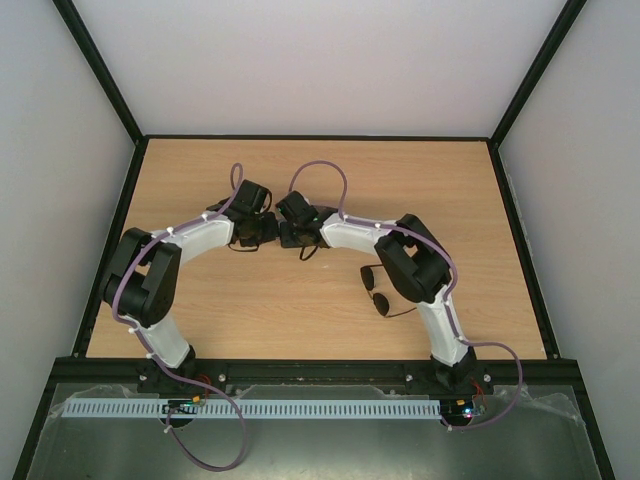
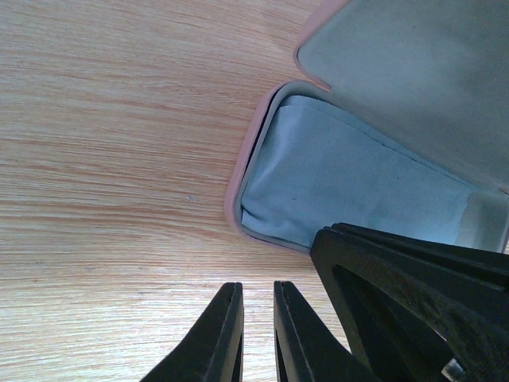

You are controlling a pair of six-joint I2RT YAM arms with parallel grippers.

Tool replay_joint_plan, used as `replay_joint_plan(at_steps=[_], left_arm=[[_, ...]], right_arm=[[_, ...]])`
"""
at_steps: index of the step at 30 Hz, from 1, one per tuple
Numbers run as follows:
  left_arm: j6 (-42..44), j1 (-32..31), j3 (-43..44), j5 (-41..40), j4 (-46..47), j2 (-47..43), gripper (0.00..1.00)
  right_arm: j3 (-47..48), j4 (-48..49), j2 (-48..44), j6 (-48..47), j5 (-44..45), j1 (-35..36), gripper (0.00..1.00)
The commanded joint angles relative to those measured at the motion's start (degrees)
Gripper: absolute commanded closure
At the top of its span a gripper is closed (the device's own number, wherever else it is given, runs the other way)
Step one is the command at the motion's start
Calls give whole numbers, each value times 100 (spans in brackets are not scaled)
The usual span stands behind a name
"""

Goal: Organize the sunglasses
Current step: Adjust the glasses cleaning cloth in the sunglasses case.

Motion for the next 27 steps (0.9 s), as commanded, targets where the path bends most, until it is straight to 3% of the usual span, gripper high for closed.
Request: replay_joint_plan(at_steps=[1,14,18,27], left_arm=[[66,41,102,48,-33,75,86],[21,30,-102,92,54,-84,86],[8,17,-151,77,27,-171,86],[7,-64,-110,-11,-158,-461,86]], right_arm=[[-453,-266,-279,-23,137,40,94],[-1523,-67,-1071,296,173,194,94],[-1585,-141,-1271,350,273,248,81],[-1553,-330,-1912,270,467,247,78]])
